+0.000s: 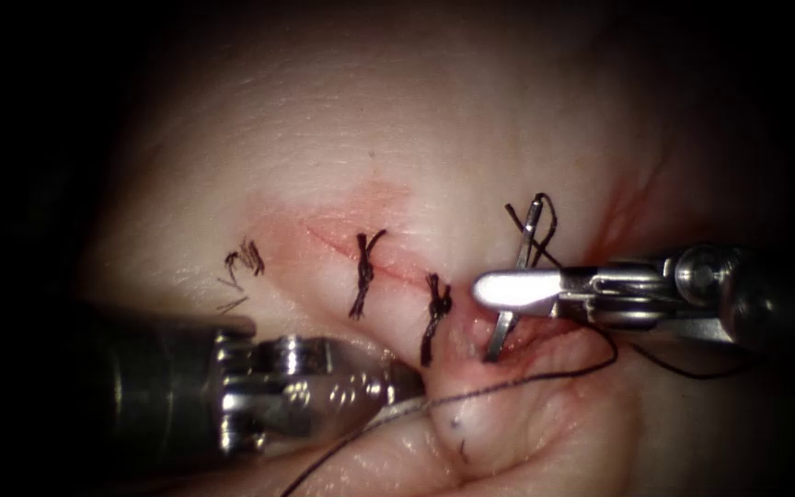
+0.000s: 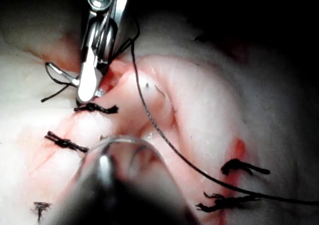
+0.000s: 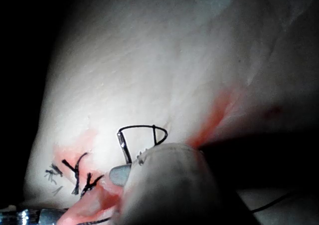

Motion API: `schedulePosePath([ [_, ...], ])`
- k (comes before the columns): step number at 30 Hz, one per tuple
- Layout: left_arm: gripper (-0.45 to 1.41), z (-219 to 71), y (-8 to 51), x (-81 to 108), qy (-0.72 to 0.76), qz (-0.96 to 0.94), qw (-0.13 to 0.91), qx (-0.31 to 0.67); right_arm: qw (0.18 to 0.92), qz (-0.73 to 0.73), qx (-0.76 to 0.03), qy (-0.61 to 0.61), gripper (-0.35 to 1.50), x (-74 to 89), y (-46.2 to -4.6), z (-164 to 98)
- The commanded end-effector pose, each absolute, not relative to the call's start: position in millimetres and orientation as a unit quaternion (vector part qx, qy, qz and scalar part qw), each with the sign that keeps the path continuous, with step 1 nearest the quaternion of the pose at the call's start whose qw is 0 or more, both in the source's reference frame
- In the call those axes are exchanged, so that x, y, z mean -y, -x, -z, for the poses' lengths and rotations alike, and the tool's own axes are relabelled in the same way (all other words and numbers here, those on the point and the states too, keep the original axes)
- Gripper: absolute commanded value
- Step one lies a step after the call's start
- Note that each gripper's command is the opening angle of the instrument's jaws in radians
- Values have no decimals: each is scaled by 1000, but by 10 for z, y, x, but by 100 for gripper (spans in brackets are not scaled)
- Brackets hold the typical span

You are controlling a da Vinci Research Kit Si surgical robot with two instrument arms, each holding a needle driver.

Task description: Wound Closure

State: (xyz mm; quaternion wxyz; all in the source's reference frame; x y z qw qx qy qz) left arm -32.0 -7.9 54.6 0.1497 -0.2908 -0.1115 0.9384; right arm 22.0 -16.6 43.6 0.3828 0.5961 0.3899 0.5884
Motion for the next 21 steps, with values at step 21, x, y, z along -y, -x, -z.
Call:
schedulePosePath([
  [21, -23, -552, 326, 79, 290, -939, 150, 109, 300, -561, -419, -647, -35, 162, -251, -386],
])
